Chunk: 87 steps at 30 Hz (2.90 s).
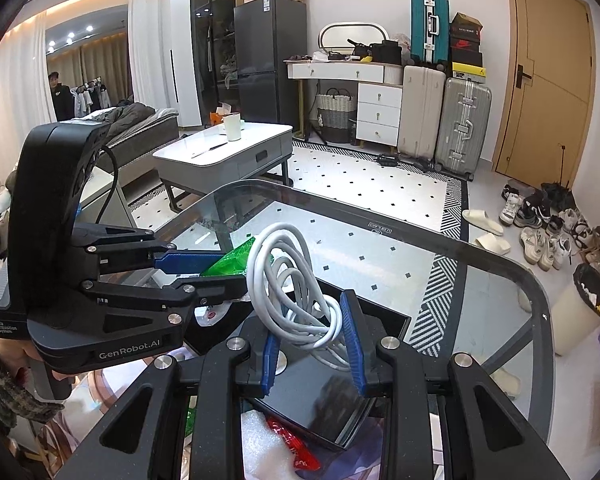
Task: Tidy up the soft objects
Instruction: 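Carry green sachet with left tool while right tool carries cable over black box, then open left gripper dropping sachet into box while right gripper releases the cable, then move left tool to second green sachet while right tool reaches white foam piece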
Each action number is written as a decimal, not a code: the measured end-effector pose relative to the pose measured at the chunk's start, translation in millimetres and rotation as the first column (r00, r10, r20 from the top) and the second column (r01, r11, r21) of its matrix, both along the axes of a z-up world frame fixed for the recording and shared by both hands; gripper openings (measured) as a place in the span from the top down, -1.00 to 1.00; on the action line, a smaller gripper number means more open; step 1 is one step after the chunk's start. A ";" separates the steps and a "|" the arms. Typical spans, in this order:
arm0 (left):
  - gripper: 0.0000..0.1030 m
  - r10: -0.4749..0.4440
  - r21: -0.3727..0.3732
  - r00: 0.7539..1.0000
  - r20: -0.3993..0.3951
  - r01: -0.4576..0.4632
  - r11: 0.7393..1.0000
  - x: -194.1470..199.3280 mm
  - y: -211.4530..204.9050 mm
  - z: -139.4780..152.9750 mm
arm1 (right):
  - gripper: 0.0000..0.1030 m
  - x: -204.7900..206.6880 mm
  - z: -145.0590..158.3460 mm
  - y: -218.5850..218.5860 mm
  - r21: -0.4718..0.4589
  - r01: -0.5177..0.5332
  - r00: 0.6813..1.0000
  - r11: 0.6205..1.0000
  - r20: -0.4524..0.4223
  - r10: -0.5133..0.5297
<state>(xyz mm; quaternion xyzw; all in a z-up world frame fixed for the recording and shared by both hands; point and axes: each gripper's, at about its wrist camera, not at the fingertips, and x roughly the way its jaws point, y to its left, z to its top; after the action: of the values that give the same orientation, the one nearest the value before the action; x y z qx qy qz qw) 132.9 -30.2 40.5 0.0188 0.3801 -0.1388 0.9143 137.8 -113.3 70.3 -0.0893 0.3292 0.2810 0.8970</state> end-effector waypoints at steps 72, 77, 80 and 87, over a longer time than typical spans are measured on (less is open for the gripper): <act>-0.47 -0.027 0.052 0.998 -0.063 0.031 0.998 -26.1 3.1 -7.6 | -0.53 -17.6 -24.2 -9.8 -0.053 0.037 0.999 0.998 -0.028 -0.039; -0.49 -0.028 0.067 0.997 -0.070 0.033 0.997 -35.2 3.4 -7.8 | -0.61 -31.9 -24.5 -22.7 -0.037 0.042 0.998 0.998 -0.041 -0.043; -0.84 -0.024 0.060 0.996 -0.080 0.029 0.998 -39.9 5.2 -8.1 | -0.70 -40.0 -25.1 -29.6 -0.037 0.041 0.998 0.999 -0.047 -0.042; -0.92 -0.016 0.058 0.998 -0.068 0.019 0.998 -50.0 8.7 -6.9 | -0.90 -57.8 -28.1 -38.6 -0.029 0.035 0.998 0.999 -0.055 -0.036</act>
<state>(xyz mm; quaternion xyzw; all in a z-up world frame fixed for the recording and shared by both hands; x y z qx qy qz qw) 82.9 -21.5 33.6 0.0442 0.4146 -0.1362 0.8987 80.0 -152.0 42.2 -0.0884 0.3592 0.2628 0.8911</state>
